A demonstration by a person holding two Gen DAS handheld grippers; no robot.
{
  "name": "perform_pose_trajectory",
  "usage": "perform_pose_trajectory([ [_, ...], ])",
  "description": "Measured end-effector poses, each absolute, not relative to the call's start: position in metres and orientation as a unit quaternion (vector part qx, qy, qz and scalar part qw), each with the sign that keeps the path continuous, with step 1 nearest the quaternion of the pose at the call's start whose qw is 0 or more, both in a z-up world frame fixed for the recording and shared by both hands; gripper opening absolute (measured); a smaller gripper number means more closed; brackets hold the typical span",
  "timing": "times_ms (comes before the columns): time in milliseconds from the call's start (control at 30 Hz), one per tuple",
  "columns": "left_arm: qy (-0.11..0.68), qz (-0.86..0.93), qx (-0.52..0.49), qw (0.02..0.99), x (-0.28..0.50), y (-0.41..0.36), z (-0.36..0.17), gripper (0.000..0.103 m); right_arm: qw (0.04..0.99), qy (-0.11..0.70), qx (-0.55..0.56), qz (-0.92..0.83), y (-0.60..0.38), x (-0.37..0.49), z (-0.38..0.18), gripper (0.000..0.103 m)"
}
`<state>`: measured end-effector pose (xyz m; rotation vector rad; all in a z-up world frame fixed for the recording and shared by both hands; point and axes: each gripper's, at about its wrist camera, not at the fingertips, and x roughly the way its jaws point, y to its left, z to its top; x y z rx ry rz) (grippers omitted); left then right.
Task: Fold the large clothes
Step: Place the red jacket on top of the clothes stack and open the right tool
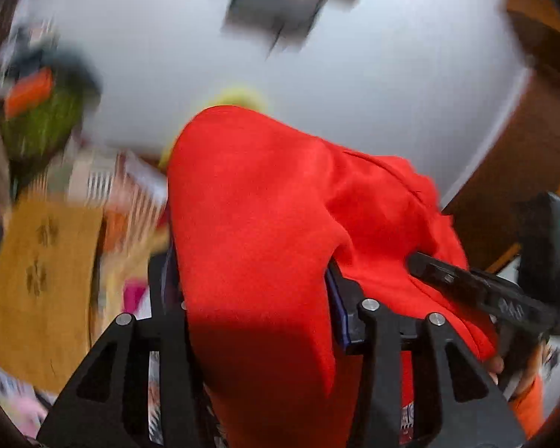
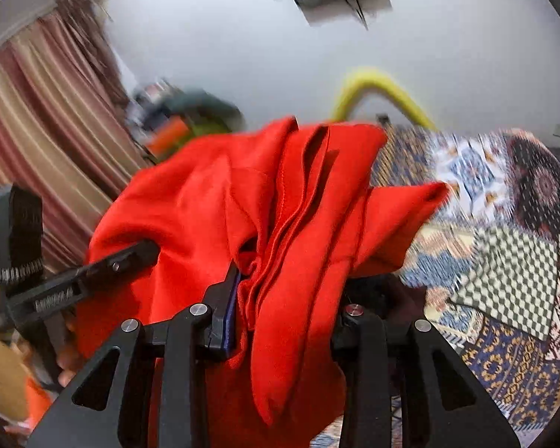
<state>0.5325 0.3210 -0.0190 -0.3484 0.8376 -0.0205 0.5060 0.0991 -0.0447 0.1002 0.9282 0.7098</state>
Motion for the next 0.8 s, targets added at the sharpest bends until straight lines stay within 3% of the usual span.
perform_pose_trajectory([
  [133, 0.421, -0.033, -0.170, 0.890, 0.543, 0.333, -0.051, 0.056, 0.827, 0.453, 0.073, 0.323, 0.081, 0.516, -0.066, 0.043],
  [200, 0.408, -0.022, -0.153, 0.900, 0.535, 0.329, -0.046, 0.072, 0.827, 0.459, 0.069, 0.318, 0.074, 0.515, -0.065, 0.046],
  [267, 0.402, 0.010, -0.121, 0.908, 0.526, 0.322, -0.040, 0.082, 0.829, 0.466, 0.055, 0.306, 0.069, 0.505, -0.053, 0.048],
  [567, 0.375, 0.063, -0.047, 0.924, 0.470, 0.293, -0.006, 0.083, 0.874, 0.384, 0.015, 0.297, 0.036, 0.444, 0.013, 0.050],
  [800, 0.304, 0.062, -0.023, 0.950, 0.400, 0.250, 0.057, 0.083, 0.904, 0.286, -0.013, 0.318, 0.020, 0.376, 0.066, 0.050],
])
